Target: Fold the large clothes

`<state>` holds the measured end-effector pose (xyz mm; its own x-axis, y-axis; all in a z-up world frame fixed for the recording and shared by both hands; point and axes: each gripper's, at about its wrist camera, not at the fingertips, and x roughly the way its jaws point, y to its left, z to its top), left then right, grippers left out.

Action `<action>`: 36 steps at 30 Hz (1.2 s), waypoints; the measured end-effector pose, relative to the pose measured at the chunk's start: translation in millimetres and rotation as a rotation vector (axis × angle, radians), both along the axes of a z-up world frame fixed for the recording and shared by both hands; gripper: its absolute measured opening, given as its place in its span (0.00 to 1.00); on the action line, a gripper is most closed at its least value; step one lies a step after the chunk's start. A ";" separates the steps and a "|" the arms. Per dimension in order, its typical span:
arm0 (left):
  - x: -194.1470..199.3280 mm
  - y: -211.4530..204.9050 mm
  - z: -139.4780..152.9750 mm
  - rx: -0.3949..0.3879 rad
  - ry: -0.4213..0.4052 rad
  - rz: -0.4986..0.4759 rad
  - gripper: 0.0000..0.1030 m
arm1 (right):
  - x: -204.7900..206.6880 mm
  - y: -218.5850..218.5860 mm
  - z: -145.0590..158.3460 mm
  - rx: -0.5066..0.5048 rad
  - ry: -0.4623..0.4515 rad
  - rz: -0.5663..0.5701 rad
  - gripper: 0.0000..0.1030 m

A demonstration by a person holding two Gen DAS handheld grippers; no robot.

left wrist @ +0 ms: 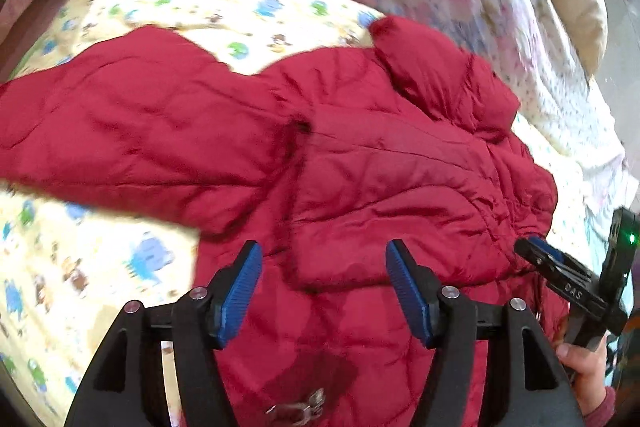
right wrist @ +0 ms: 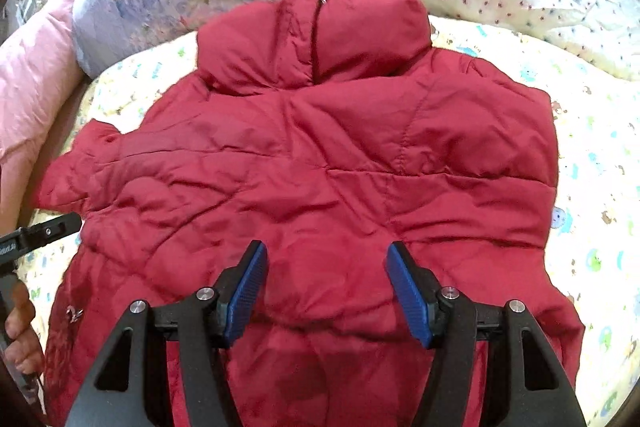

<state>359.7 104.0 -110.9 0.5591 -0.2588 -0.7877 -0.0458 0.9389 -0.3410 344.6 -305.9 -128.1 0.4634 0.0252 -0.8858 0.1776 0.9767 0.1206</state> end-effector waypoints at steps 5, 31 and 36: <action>-23.7 38.6 1.3 -0.049 0.005 0.091 0.66 | -16.2 6.5 15.5 0.049 -0.011 0.006 0.62; -86.6 289.2 -25.8 -0.163 0.020 0.660 0.73 | -103.5 27.5 63.7 0.125 -0.070 0.048 0.65; -86.5 316.7 -30.5 -0.187 -0.004 0.715 0.73 | -103.8 29.9 59.5 0.118 -0.052 0.052 0.65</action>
